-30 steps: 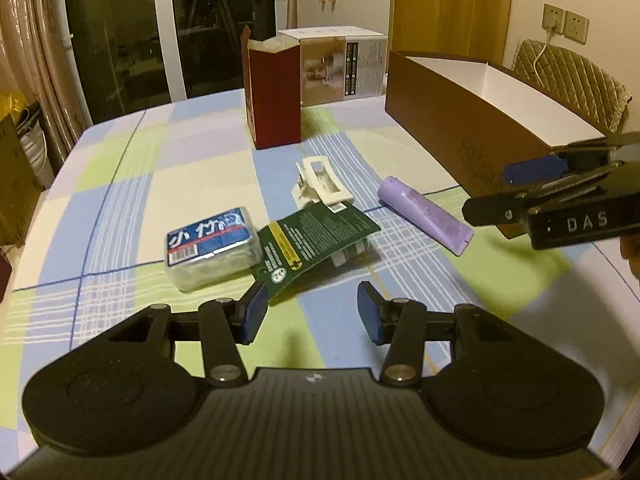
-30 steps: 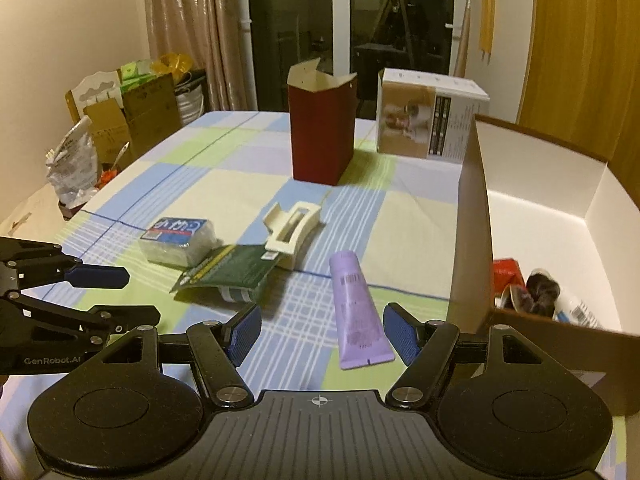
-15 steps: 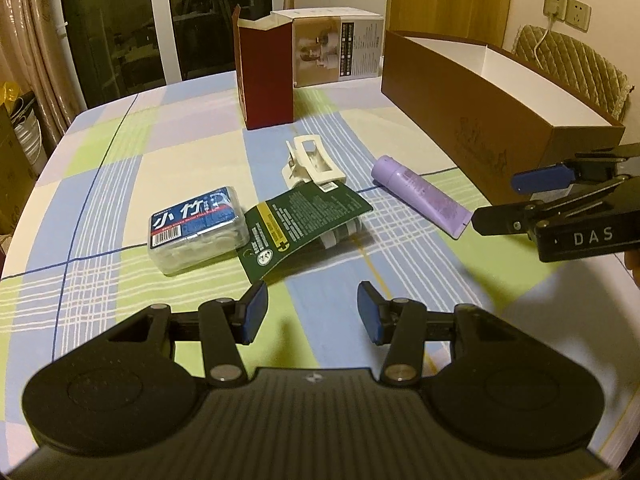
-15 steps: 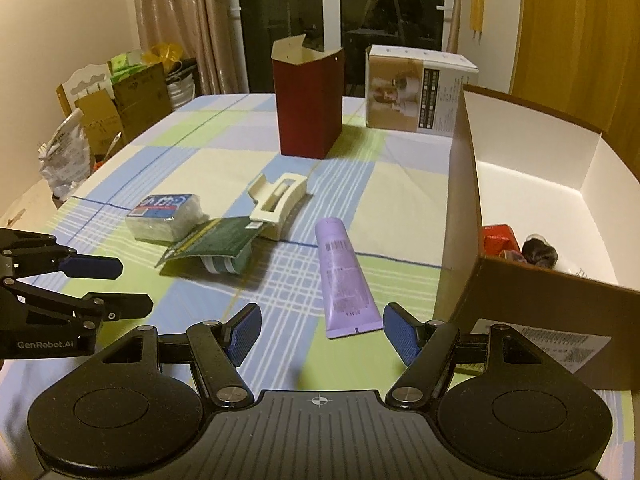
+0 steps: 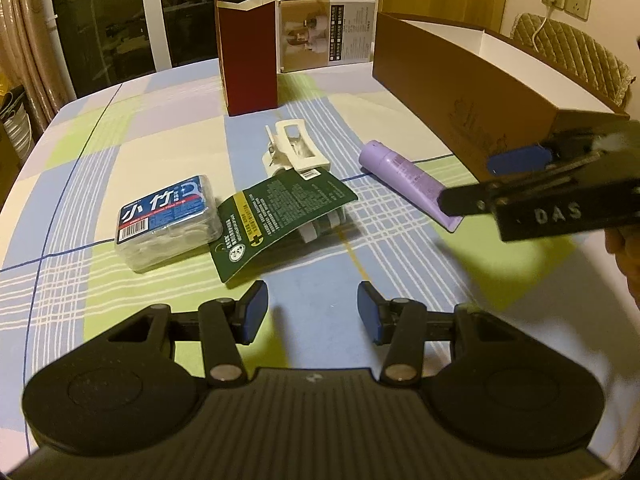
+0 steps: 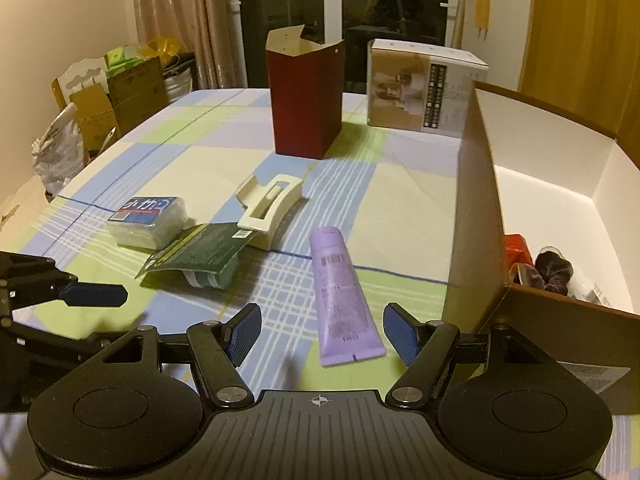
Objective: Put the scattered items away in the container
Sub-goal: 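Move the left tool toward the green balm card while the right tool approaches the purple tube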
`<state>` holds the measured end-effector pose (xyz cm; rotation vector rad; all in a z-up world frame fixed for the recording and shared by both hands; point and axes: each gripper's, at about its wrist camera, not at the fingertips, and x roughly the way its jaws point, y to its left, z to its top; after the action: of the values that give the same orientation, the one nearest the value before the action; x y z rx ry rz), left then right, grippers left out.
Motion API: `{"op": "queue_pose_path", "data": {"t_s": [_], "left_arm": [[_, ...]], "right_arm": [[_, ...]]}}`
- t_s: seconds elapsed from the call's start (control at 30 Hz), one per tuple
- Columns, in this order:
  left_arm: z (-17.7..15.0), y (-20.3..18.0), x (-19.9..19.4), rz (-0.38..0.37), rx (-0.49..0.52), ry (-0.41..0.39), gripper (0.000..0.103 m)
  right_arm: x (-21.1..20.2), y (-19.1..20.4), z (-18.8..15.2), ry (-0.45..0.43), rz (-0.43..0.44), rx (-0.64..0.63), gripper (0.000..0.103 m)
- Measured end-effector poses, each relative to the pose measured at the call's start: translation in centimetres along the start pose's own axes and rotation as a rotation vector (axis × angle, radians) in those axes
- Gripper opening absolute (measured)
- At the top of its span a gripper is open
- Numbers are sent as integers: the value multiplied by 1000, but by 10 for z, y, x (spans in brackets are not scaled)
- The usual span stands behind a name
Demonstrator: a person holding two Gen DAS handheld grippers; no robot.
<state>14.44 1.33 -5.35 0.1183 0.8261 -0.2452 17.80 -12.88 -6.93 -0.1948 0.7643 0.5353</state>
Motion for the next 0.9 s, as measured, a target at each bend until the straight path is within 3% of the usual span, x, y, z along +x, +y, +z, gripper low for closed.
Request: {"op": "queue_pose_path", "data": {"t_s": [0.43,0.63,0.83,0.87,0.9], "left_arm": [[2,17,-1,44,-60,-8,45],[2,16,-2,33,-63,-13,45],[2,16,-3,26,-74,-11,46],[2,16,-3,25,-74,-11,46],[2,16,-3,24,-74,-10,46]], "right_arm": [[29,13,3,28,-39,-47,73],[38,7,-3,21,-153,40,73],[47,0,-14,10,-154,70,73],[47,-1,-15,7,-154,76,64],[46,0,-15,5,-144,77,48]]}}
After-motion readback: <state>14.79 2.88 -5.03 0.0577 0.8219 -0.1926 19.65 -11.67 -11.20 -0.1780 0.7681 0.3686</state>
